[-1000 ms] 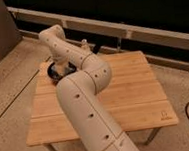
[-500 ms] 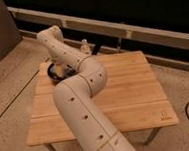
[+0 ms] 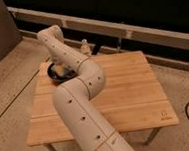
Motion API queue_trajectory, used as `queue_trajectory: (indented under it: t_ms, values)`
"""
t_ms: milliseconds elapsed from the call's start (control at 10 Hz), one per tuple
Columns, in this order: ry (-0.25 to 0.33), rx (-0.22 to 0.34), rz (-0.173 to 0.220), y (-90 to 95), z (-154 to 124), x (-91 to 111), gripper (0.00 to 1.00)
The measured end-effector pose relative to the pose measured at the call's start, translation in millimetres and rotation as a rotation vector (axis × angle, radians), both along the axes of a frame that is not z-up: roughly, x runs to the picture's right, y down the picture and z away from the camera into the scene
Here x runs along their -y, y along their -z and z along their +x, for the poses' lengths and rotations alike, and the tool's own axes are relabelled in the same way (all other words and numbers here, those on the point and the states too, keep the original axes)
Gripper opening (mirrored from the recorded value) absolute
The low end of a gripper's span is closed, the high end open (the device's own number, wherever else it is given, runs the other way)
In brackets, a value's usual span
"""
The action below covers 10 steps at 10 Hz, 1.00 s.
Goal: Place the white sponge in the ceramic bowl
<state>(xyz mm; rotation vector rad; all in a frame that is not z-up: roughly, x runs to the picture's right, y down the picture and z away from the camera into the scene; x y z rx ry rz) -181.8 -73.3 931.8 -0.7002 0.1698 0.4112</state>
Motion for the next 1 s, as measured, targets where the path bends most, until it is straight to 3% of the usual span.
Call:
queue_trajectory:
  t_ms: [200,400,500,600,800,1000]
  values:
    - [-0.007,-0.002,0.006,1.2,0.4,3.7,0.75]
    - [-0.027,-0.02,0.04,7.4,3.0,19.5,0.75]
    - [-0.042,-0.043,0.091,16.5,5.3,40.6,0.75]
    - [-0.057,-0.067,0.165,33.5,5.7,71.5,0.75]
    - [-0.048,-0.102,0.257,61.1,7.1,109.5,0.75]
    - [-0.041,-0.111,0.272,66.7,5.2,115.1,0.75]
